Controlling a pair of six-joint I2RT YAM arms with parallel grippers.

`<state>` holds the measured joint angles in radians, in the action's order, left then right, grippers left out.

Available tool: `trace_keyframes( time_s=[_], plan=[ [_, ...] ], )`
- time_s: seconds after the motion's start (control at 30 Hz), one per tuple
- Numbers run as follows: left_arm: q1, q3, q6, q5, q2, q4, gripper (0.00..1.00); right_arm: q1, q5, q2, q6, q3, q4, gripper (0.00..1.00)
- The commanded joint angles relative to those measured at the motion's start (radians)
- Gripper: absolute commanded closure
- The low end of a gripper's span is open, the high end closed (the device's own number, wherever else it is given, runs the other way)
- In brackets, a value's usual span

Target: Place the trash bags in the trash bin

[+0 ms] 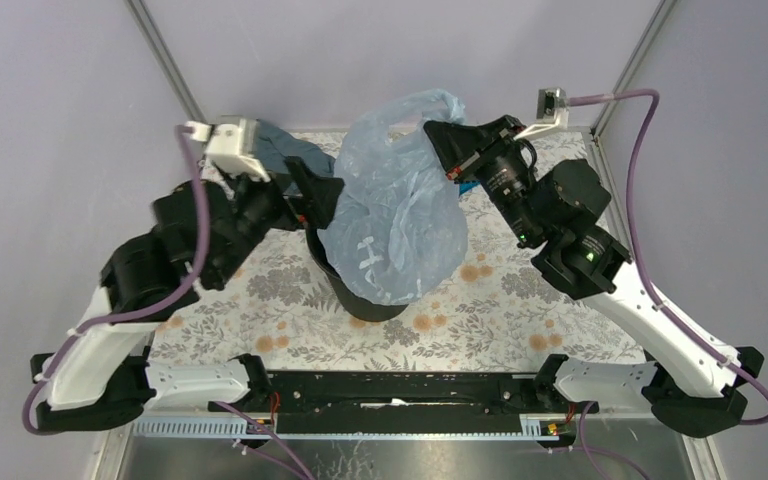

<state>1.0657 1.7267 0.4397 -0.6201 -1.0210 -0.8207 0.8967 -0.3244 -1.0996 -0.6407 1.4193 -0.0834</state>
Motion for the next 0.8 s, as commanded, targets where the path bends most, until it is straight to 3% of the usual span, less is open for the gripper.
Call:
trace_keyframes(
  time_s=[0.0, 0.1, 0.23, 0.43, 0.53, 0.67, 0.77],
  plan=[
    [-0.003, 0.011, 0.026, 0.119, -0.095, -0.056, 0.01, -0.005, -0.003, -0.081, 0.185, 0.118, 0.058, 1.0],
    [-0.002, -0.031, 0.011, 0.231, -0.082, -0.024, 0.01, -0.004, 0.053, -0.139, 0.188, 0.198, 0.047, 1.0],
    [-0.003, -0.175, -0.05, 0.335, 0.061, 0.126, 0.01, -0.005, 0.107, -0.228, 0.132, 0.301, -0.002, 1.0],
    [-0.003, -0.222, -0.077, 0.396, 0.192, 0.179, 0.01, -0.004, 0.196, -0.336, -0.085, 0.367, -0.177, 1.0],
    [-0.002, -0.177, -0.064, 0.308, 0.187, 0.102, 0.01, -0.004, 0.217, -0.394, -0.222, 0.371, -0.258, 1.0],
    [-0.003, -0.125, 0.041, 0.003, 0.203, -0.042, 0.01, -0.001, 0.229, -0.454, -0.35, 0.373, -0.316, 1.0],
    [-0.003, -0.186, 0.052, -0.032, 0.285, 0.001, 0.01, -0.001, 0.199, -0.457, -0.366, 0.338, -0.33, 1.0]
  ],
)
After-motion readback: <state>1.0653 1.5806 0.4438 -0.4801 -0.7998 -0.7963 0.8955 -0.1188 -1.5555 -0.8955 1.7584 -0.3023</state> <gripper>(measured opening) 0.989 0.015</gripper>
